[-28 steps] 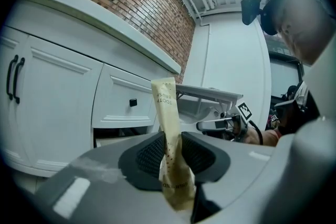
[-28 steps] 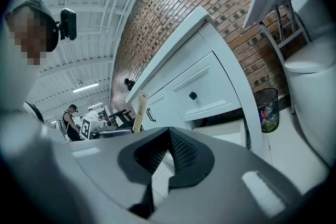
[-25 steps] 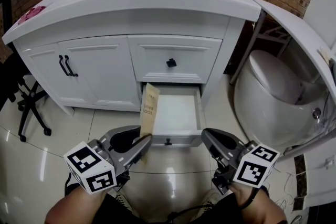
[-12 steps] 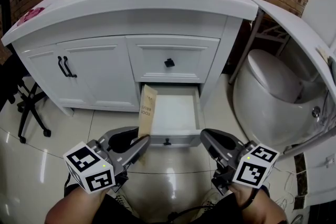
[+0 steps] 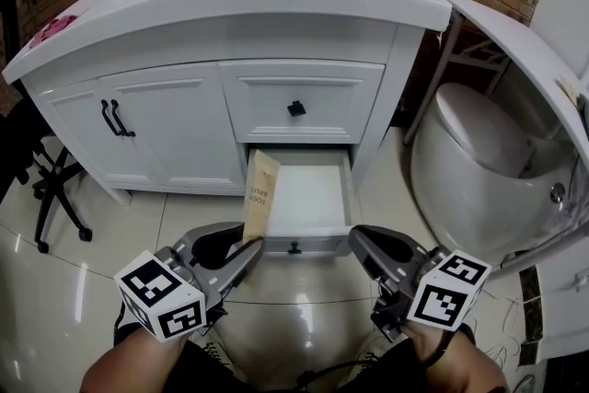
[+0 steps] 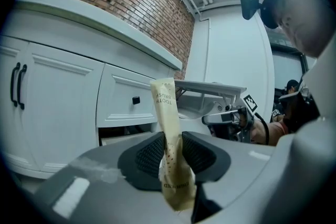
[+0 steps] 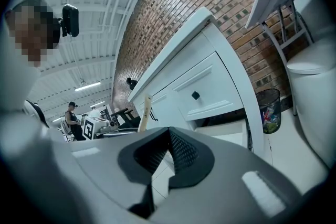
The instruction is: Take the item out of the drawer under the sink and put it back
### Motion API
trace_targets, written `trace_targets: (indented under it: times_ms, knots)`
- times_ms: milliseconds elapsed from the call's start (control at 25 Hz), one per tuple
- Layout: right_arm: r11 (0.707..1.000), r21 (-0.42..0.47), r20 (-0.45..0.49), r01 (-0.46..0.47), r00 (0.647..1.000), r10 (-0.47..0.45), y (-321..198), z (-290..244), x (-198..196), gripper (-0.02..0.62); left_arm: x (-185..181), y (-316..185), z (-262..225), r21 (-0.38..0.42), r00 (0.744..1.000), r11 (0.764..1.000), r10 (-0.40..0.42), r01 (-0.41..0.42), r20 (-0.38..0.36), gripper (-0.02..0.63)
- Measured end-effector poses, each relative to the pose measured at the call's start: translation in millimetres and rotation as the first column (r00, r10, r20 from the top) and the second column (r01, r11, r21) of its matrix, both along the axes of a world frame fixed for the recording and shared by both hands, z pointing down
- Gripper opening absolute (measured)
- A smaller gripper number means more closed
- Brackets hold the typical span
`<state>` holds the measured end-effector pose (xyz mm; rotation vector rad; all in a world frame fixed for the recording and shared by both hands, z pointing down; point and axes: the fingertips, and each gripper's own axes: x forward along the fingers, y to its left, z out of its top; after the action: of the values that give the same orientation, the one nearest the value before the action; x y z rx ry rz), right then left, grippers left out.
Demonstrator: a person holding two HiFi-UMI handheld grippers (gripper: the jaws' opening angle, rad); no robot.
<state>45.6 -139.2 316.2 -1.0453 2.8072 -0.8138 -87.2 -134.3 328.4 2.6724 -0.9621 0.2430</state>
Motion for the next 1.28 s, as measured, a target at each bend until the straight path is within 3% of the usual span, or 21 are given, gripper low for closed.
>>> trace_targets:
  times_ms: [160, 320, 560, 680, 760, 920, 1040, 1160, 1280]
  knots:
    - [1.000, -0.003, -0.004, 0.001, 1.000, -0.001, -2, 4, -1, 0.005, 4, -4, 8, 0.047, 0.995, 0.999, 0.011, -0.015, 0.097, 0.115]
    - [1.000, -0.007, -0.003, -0.005, 1.000, 0.005, -4, 5, 1, 0.005, 7, -12, 1, 0.090, 0.989, 0.996, 0.014, -0.028, 0.146, 0.115]
    - [1.000, -0.012, 0.001, -0.010, 1.000, 0.010, -8, 7, 4, 0.005, 9, -41, -8, 0.150, 0.963, 0.987, 0.022, -0.065, 0.270, 0.116]
    - [1.000, -0.007, 0.012, -0.015, 1.000, 0.015, -10, 4, 7, 0.005, 16, -70, 2, 0.186, 0.903, 0.974, 0.036, -0.127, 0.428, 0.116]
    - [1.000, -0.002, 0.025, -0.029, 0.999, 0.029, -11, 1, 11, 0.005, 23, -87, 20, 0.145, 0.851, 0.975, 0.071, -0.170, 0.521, 0.117]
    - [0.998, -0.004, 0.042, -0.070, 0.997, 0.070, -20, -1, 22, 0.005, 32, -121, 64, 0.038, 0.789, 0.982, 0.124, -0.184, 0.602, 0.117]
    - [0.997, -0.022, 0.055, -0.076, 0.996, 0.077, -24, 1, 25, 0.005, 46, -144, 86, 0.007, 0.740, 0.975, 0.164, -0.222, 0.652, 0.118]
    - [0.996, -0.033, 0.062, -0.087, 0.994, 0.089, -25, 3, 27, 0.005, 54, -162, 112, -0.038, 0.676, 0.966, 0.206, -0.255, 0.707, 0.123]
    - [0.994, -0.040, 0.067, -0.099, 0.993, 0.102, -29, 4, 30, 0.005, 56, -174, 141, -0.099, 0.595, 0.955, 0.252, -0.278, 0.763, 0.123]
